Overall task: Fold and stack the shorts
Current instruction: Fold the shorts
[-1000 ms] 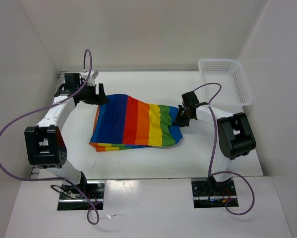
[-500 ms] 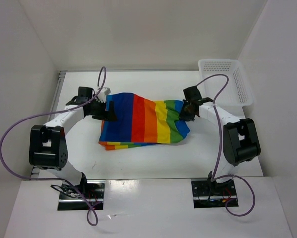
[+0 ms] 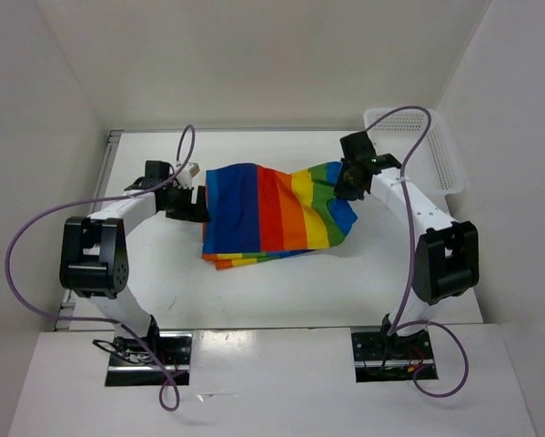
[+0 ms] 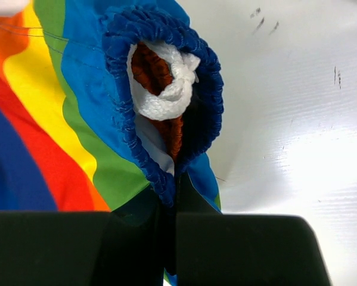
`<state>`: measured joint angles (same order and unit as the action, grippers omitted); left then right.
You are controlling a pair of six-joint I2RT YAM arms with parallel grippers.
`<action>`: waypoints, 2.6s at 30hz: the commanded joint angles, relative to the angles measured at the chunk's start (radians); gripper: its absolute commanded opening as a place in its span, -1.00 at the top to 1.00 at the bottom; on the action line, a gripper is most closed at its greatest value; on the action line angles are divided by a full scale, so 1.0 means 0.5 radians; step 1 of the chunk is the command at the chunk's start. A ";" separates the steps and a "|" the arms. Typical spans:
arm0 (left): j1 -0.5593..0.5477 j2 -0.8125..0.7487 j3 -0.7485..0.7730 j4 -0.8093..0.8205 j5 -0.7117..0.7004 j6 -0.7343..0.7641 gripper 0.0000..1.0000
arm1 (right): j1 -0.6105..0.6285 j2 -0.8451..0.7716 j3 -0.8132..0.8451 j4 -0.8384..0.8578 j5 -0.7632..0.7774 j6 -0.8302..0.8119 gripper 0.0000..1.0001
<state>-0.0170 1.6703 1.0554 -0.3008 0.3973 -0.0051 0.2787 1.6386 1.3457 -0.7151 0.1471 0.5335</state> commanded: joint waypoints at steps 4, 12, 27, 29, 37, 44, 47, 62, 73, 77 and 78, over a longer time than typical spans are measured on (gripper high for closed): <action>-0.003 0.166 0.015 0.175 0.052 0.010 -0.65 | 0.025 -0.080 0.300 -0.128 0.034 0.037 1.00; -0.125 0.298 0.034 0.319 0.138 0.010 -0.42 | 0.087 0.005 0.496 -0.202 0.089 0.059 1.00; -0.276 0.427 0.049 0.461 0.233 0.010 0.08 | 0.344 0.217 0.836 -0.361 0.236 0.046 1.00; -0.276 0.427 0.071 0.439 0.233 0.010 0.08 | 0.436 0.321 1.044 -0.447 0.292 0.098 1.00; -0.276 0.427 0.071 0.439 0.255 0.010 0.10 | 0.731 0.797 1.551 -0.567 0.314 0.191 1.00; -0.276 0.427 0.071 0.421 0.295 0.010 0.10 | 0.872 1.085 1.877 -0.619 0.185 0.191 1.00; -0.254 0.427 0.071 0.421 0.295 0.010 0.10 | 0.872 1.138 1.914 -0.522 -0.008 0.172 1.00; -0.193 0.408 0.071 0.421 0.313 0.010 0.10 | 0.842 1.052 1.792 -0.126 -0.319 0.181 -0.22; -0.135 0.427 0.071 0.402 0.331 0.010 0.10 | 0.798 0.935 1.478 -0.162 -0.237 0.062 0.73; -0.098 0.408 0.089 0.384 0.368 0.010 0.10 | 0.985 0.953 1.408 -0.251 -0.086 -0.128 0.24; -0.074 0.408 0.089 0.363 0.368 0.010 0.10 | 1.007 0.953 1.374 -0.251 -0.067 -0.128 0.15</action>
<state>-0.0776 1.8645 1.0698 -0.1112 0.5415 -0.0071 0.7033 2.1635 2.0750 -0.8131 0.0570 0.5434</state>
